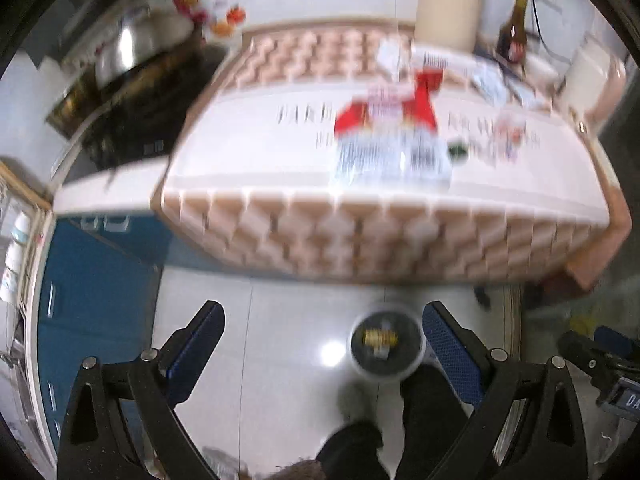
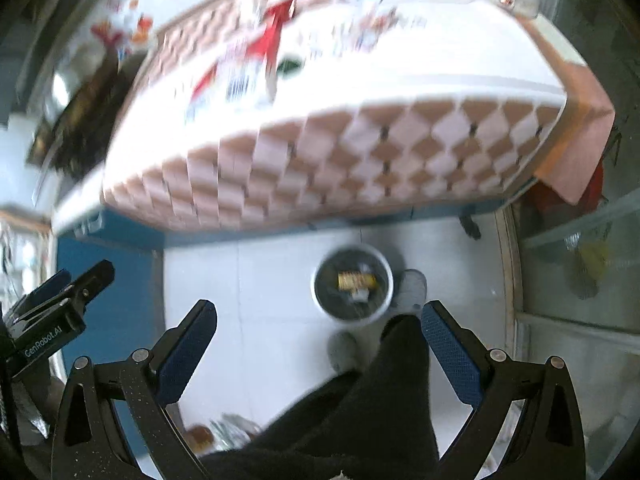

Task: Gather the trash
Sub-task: 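Grasp the clear wrapper with the right tool while the left grasps the red bag corner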

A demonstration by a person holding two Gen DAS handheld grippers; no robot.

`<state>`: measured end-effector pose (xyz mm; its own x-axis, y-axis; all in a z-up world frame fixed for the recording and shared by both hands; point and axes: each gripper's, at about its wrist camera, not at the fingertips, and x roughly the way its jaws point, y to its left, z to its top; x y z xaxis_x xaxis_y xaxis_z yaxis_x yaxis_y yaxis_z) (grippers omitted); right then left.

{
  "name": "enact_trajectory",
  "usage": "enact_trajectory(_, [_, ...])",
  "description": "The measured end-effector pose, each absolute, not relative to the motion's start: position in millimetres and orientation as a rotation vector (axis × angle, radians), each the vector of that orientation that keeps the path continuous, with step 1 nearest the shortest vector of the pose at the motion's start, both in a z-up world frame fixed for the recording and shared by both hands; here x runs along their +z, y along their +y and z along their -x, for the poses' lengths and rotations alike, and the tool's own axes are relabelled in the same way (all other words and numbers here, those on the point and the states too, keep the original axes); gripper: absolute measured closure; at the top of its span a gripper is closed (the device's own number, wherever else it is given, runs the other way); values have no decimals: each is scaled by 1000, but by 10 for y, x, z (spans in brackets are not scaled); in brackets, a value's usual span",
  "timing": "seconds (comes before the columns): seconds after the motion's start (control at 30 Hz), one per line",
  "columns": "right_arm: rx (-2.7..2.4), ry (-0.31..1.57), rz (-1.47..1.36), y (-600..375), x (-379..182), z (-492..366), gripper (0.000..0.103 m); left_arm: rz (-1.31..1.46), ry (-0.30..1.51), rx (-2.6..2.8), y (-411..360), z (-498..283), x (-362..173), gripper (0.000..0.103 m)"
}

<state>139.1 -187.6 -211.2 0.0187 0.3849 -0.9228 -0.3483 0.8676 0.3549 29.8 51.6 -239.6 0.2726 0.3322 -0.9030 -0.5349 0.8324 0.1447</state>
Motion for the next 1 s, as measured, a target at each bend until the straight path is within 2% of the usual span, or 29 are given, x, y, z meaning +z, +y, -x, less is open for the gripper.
enact_trajectory(0.23, [455,1419,-138,-1785,-2292,-2841,0,203,1150,722,809,-1426,-2501,0])
enact_trajectory(0.4, [387,1454,-151,-1382,-2820,-3868,0,211,1218,808,1056,-2179,-2623,0])
enact_trajectory(0.47, [389,1483,-144,-1162,-3047,-4109,4,267,1237,815,1163,-2446,-2694,0])
enact_trajectory(0.6, [401,1469,-42,-801,-3262,-4333,24,362,1275,794,1274,-2869,-2822,0])
enact_trajectory(0.63, [427,1443,-2,-709,-3258,-4348,41,403,1282,773,1304,-2995,-2886,0])
enact_trajectory(0.67, [428,1428,48,-636,-3280,-4372,46,429,1289,755,1319,-3087,-2936,1])
enact_trajectory(0.73, [443,1392,114,-563,-3282,-4427,92,479,1305,711,1322,-3319,-3054,1])
enact_trajectory(0.77, [450,1386,108,-592,-3291,-4483,96,495,1311,689,1323,-3454,-3135,1])
enact_trajectory(0.9, [403,1387,54,-918,-3327,-4799,99,473,1319,652,1316,-3813,-3329,5])
enact_trajectory(0.93, [389,1390,42,-1010,-3337,-4884,99,466,1322,646,1327,-3895,-3392,15])
enact_trajectory(0.97, [380,1393,35,-1088,-3345,-4948,99,462,1327,643,1341,-3955,-3444,36])
enact_trajectory(1.0, [372,1395,23,-1166,-3355,-5015,101,463,1330,635,1357,-4002,-3488,49])
